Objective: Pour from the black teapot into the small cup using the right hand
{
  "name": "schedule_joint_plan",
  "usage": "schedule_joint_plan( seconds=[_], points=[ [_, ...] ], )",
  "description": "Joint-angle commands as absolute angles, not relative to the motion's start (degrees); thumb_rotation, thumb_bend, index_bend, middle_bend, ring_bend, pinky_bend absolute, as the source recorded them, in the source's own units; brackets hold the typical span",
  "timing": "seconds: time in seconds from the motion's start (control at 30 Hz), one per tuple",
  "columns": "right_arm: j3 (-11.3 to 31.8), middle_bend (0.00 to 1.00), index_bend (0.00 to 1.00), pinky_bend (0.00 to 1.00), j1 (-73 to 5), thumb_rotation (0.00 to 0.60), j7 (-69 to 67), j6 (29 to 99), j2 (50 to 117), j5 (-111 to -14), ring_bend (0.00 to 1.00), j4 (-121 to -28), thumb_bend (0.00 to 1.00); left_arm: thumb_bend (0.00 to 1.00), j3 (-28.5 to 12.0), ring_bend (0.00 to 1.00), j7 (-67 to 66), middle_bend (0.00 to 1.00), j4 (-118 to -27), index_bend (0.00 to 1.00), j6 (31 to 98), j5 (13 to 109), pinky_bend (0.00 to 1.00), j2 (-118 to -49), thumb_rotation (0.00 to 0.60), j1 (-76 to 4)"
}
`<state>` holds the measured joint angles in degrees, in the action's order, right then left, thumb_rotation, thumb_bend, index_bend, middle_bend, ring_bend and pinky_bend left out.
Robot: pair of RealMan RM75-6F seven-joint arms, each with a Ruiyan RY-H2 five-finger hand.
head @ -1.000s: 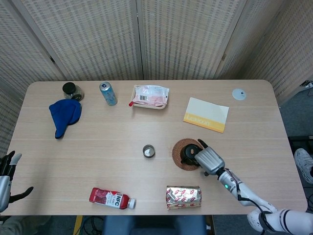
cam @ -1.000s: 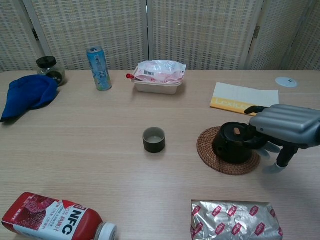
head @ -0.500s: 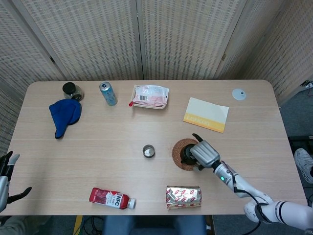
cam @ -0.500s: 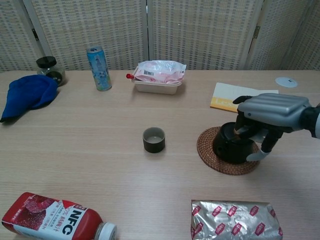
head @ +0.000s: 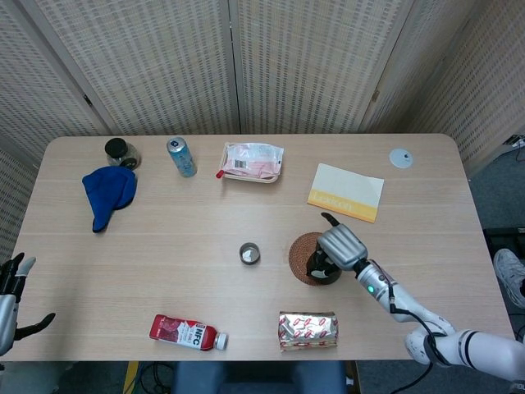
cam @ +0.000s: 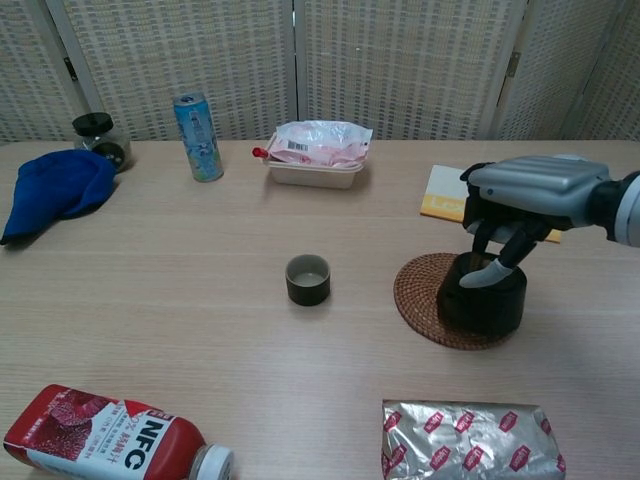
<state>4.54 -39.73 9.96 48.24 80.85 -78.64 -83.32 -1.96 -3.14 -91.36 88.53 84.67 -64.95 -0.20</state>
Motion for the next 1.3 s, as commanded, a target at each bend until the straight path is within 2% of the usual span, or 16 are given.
schedule_joint_plan(
  seconds=[0.03, 0.2, 0.4, 0.7, 0.8, 0.97, 1.17, 1.3],
  points=[
    [4.7, 0.99, 0.96, 0.09, -39.7, 0.399, 9.9, 48.6, 80.4, -78.5, 0.9, -83.9, 0.0, 0.13, -2.0, 0.0, -3.1, 0.0, -91.4, 0.0, 88.6, 84.7, 0.0, -64.9, 0.6, -0.2],
    [4.9, 1.0, 0.96, 0.13, -39.5, 0.397, 9.6, 49.8, 79.5, -78.9, 0.91, -85.1, 0.01, 0.13, -2.0, 0.0, -2.9, 0.0, -91.3, 0.0, 88.9, 84.9, 0.0, -64.9, 0.6, -0.1],
    [4.8, 1.0, 0.97, 0.18, -39.1, 0.396, 10.4, 51.9, 79.0, -79.8, 0.92, -86.1, 0.19, 0.13, -2.0, 0.0, -2.6, 0.0, -91.1, 0.0, 89.0, 85.1, 0.0, -64.9, 0.6, -0.1],
    [4.6, 1.0, 0.97, 0.21, -38.6, 0.396, 11.2, 53.0, 78.6, -79.8, 0.92, -86.9, 0.33, 0.13, -2.0, 0.0, -2.1, 0.0, -90.7, 0.0, 89.3, 85.2, 0.0, -65.0, 0.6, 0.1],
    [4.6, 1.0, 0.97, 0.24, -38.6, 0.394, 11.8, 53.3, 78.5, -79.8, 0.92, -86.8, 0.4, 0.13, -2.0, 0.0, -2.1, 0.0, -90.6, 0.0, 89.2, 85.3, 0.0, -65.0, 0.6, 0.0],
    [4.8, 1.0, 0.97, 0.35, -38.8, 0.399, 11.5, 53.5, 78.3, -80.1, 0.92, -86.8, 0.48, 0.13, -2.0, 0.0, -2.2, 0.0, -90.6, 0.0, 89.1, 85.3, 0.0, -65.1, 0.6, -0.1],
    [5.2, 1.0, 0.97, 0.48, -39.4, 0.463, 11.4, 53.2, 78.0, -80.0, 0.92, -86.7, 0.52, 0.13, -2.1, 0.0, -2.3, 0.0, -90.5, 0.0, 89.1, 85.2, 0.0, -65.3, 0.6, -0.1],
    [5.4, 1.0, 0.97, 0.51, -39.8, 0.477, 11.7, 52.7, 78.1, -79.6, 0.92, -86.4, 0.53, 0.13, -2.1, 0.0, -2.4, 0.0, -90.4, 0.0, 89.0, 85.2, 0.0, -65.4, 0.6, -0.1]
  ],
)
